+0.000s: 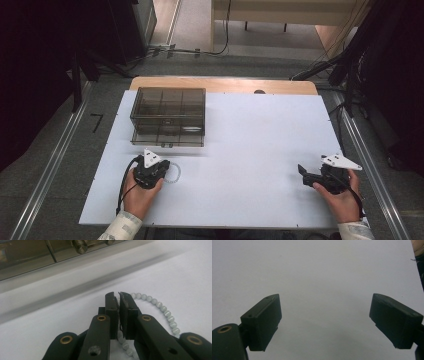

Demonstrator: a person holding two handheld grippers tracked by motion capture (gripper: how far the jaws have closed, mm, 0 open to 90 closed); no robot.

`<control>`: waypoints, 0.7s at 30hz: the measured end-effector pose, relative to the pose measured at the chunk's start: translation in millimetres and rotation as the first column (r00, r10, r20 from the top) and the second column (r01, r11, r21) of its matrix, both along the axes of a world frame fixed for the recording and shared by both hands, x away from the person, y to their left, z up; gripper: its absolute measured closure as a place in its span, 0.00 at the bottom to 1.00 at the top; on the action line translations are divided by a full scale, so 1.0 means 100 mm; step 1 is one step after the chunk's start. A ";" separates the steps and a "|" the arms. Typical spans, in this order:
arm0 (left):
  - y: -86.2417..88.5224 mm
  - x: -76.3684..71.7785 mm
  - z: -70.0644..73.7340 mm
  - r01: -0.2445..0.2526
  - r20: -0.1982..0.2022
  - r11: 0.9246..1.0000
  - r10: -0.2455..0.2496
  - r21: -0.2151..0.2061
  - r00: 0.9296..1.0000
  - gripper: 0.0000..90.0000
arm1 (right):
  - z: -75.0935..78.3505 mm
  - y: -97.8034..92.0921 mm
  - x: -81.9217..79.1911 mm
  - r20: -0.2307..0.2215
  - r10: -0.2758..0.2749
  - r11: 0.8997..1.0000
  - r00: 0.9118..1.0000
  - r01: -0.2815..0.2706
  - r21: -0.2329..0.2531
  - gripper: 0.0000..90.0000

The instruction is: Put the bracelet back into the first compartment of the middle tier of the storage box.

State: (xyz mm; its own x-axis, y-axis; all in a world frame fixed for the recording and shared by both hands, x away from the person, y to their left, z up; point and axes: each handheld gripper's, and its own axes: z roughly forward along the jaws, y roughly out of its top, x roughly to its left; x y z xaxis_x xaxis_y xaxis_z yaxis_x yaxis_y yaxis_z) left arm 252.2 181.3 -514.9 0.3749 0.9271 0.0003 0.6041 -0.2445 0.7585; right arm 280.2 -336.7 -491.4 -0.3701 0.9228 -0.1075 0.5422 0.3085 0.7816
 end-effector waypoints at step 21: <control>0.12 -0.06 0.14 -0.018 0.095 0.994 0.029 -0.110 0.995 0.96 | 0.00 -0.01 0.01 -0.002 -0.006 1.000 1.000 0.006 0.002 0.10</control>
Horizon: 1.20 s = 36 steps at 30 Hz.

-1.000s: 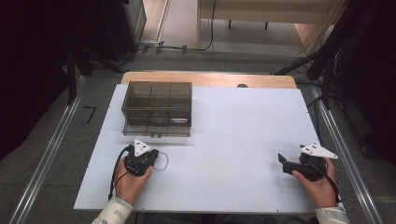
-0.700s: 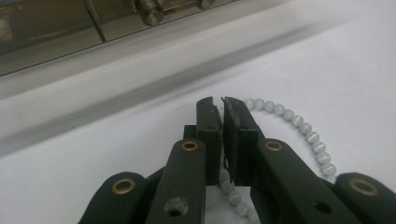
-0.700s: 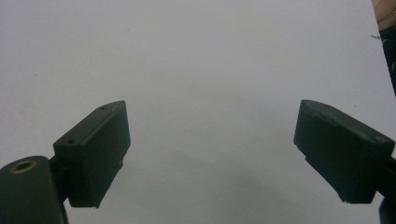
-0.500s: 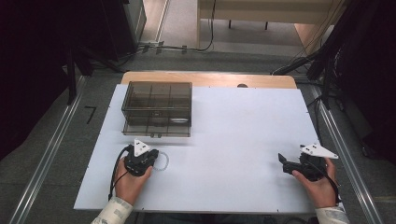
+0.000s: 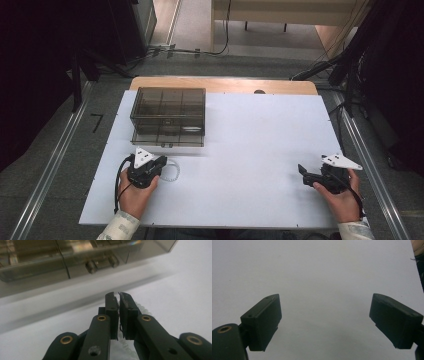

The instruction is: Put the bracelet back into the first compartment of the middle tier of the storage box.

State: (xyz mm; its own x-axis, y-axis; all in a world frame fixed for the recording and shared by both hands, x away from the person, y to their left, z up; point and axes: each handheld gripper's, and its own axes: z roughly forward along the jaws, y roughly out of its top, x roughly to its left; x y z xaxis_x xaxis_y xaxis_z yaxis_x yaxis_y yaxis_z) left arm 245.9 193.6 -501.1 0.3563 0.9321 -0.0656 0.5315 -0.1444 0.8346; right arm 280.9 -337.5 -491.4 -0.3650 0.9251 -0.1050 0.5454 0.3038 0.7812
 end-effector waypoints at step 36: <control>0.29 -0.08 0.21 -0.083 0.157 0.988 0.103 -0.133 0.982 0.96 | 0.00 0.00 0.01 -0.003 -0.002 1.000 1.000 0.002 0.001 0.10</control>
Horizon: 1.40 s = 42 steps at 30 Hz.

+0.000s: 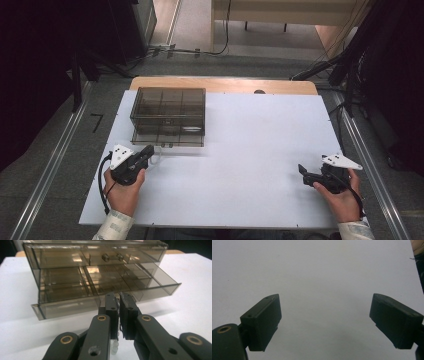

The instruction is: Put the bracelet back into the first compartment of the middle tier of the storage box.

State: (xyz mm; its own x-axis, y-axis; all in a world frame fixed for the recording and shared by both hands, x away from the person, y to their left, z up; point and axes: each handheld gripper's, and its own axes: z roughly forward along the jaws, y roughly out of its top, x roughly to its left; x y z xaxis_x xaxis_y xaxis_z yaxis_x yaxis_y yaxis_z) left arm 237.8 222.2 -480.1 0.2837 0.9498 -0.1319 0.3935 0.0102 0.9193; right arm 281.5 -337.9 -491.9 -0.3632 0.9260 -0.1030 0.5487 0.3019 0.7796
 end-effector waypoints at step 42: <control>0.19 0.02 0.16 -0.106 0.138 0.992 0.114 -0.071 0.984 0.96 | -0.02 0.01 0.02 -0.011 -0.003 1.000 1.000 0.003 -0.011 0.10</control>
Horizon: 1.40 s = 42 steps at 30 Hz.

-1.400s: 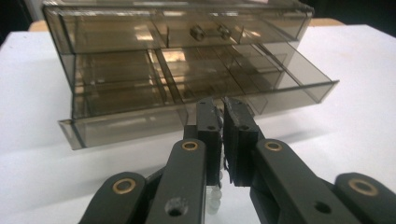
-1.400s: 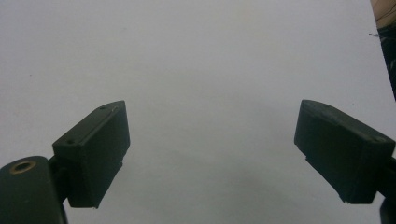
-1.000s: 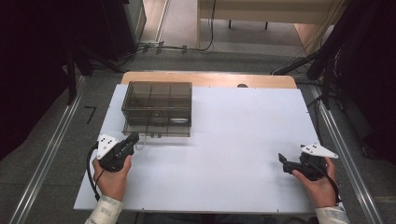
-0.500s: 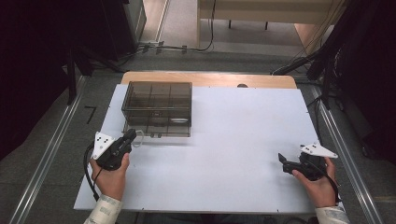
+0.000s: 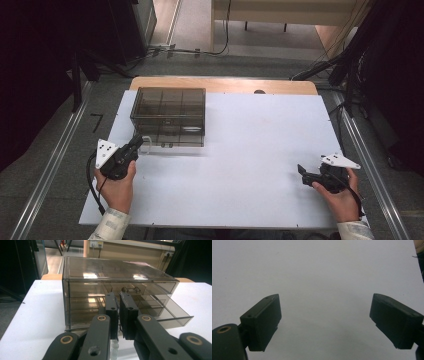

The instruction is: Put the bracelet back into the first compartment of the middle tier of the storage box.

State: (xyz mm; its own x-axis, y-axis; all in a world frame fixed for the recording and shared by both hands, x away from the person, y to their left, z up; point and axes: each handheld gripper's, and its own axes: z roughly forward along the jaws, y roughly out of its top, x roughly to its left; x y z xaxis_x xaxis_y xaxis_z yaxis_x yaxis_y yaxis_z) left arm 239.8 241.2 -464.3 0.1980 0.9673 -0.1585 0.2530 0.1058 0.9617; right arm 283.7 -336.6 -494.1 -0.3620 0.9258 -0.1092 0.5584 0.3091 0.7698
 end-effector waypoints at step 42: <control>0.16 0.13 0.10 -0.056 0.045 0.998 0.057 -0.036 0.997 0.96 | -0.04 0.02 0.03 -0.022 0.006 1.000 1.000 -0.006 -0.008 0.10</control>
